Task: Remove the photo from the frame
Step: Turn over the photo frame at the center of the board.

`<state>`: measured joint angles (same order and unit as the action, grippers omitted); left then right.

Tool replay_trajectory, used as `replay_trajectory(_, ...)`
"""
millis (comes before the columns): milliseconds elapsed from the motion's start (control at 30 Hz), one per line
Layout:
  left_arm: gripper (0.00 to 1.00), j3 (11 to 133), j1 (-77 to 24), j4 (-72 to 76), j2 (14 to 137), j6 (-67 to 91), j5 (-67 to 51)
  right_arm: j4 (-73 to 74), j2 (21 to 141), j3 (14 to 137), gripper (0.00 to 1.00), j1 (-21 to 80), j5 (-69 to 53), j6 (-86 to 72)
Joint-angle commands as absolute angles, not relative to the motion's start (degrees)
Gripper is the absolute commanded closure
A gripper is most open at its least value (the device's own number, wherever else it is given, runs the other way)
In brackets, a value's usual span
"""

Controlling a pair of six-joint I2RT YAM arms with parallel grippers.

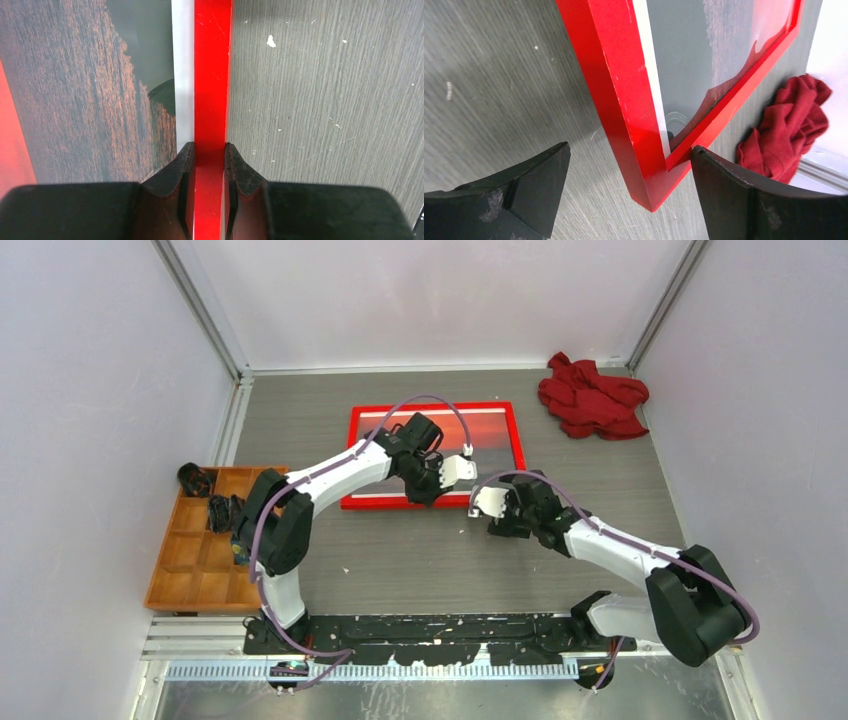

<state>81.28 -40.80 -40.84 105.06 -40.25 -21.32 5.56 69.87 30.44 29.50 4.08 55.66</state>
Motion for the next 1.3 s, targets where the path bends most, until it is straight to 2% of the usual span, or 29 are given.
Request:
replay_trajectory(0, 1.0, 84.4, -41.0, -41.2, 100.2, -39.3, -25.0, -7.6, 71.4, 27.9, 0.07, 30.9, 10.7, 60.0)
replay_trajectory(167, 1.0, 84.7, -41.0, -41.8, 99.7, -39.2, -25.6, -14.8, 73.7, 25.8, 0.16, 31.9, 13.5, 62.4)
replay_trajectory(600, 0.98, 85.7, -41.0, -42.7, 96.6, -38.0, -24.0, -20.3, 72.8, 24.0, 0.71, 33.0, 15.6, 64.8)
replay_trajectory(833, 0.81, 85.0, -41.0, -40.9, 91.6, -37.3, -20.7, -21.9, 71.6, 23.6, 0.8, 33.0, 15.8, 64.6)
replay_trajectory(900, 0.7, 84.0, -41.0, -39.8, 90.0, -37.0, -20.0, -22.2, 71.3, 23.6, 0.82, 33.0, 15.7, 64.5)
replay_trajectory(967, 0.55, 83.1, -41.0, -38.6, 88.6, -36.8, -19.0, -22.6, 70.9, 23.6, 0.84, 33.0, 15.8, 64.3)
replay_trajectory(1067, 0.43, 82.4, -41.0, -37.2, 86.9, -36.4, -17.3, -22.8, 70.7, 23.8, 0.86, 33.0, 16.0, 64.0)
replay_trajectory(1267, 0.31, 82.6, -41.0, -33.7, 84.4, -34.1, -11.3, -23.3, 70.2, 24.1, 0.9, 33.1, 16.4, 63.8)
